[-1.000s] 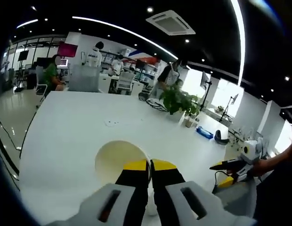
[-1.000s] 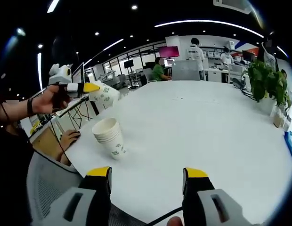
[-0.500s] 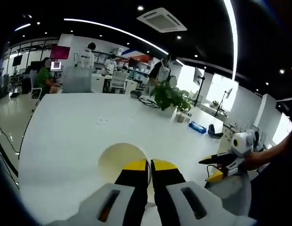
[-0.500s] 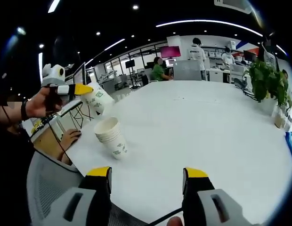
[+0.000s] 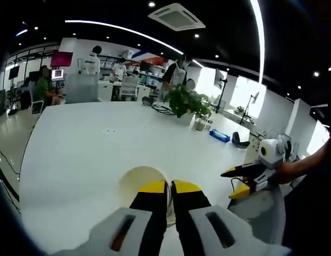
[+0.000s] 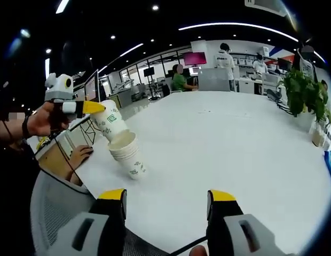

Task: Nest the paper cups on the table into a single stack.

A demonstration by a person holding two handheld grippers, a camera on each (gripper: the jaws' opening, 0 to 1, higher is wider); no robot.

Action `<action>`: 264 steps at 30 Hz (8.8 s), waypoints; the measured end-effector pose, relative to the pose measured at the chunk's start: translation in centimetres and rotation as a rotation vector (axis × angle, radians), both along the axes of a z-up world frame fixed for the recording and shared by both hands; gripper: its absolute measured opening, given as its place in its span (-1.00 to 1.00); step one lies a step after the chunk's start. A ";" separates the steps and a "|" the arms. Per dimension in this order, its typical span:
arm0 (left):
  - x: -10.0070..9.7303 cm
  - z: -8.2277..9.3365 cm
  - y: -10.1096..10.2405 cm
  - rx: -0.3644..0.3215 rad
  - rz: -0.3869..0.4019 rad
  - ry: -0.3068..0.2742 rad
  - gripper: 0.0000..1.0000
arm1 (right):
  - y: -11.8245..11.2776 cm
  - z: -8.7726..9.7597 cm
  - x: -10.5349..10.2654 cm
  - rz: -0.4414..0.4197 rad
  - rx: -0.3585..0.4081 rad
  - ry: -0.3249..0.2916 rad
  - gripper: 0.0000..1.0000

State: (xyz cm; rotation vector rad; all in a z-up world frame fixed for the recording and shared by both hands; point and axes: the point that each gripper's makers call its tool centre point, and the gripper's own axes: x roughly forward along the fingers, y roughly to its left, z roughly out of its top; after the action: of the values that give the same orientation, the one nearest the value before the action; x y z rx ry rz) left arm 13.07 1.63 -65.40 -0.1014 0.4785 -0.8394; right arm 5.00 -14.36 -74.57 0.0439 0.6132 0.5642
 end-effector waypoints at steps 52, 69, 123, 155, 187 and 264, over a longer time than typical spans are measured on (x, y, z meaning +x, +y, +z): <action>-0.5 -4.0 -2.1 0.147 -0.090 -0.020 -0.96 | 0.1 -0.1 -0.1 0.009 -0.001 0.004 0.20; -1.0 -5.7 -3.5 0.161 -0.108 0.016 -0.87 | 0.1 0.0 -0.2 0.010 -0.002 0.004 0.20; -0.2 -6.4 5.5 0.119 0.096 0.033 -0.14 | 3.8 -1.5 1.0 0.226 -0.079 0.033 0.25; -0.5 -10.9 1.6 0.325 -0.200 0.026 -0.04 | 12.4 -1.9 6.6 0.590 -0.200 -0.066 0.20; 1.0 -11.2 -1.1 0.370 -0.338 0.004 -0.27 | 13.1 -2.5 8.4 0.748 -0.304 -0.099 -0.20; 7.6 -9.7 1.6 0.321 -0.131 0.020 0.08 | 3.7 -2.6 16.2 0.413 -0.212 0.006 0.32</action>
State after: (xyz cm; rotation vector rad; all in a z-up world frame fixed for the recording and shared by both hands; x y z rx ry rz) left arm 20.64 3.27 -75.15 0.2200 0.6377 -0.8794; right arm 21.25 -10.69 -77.18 -0.2871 0.6896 0.8949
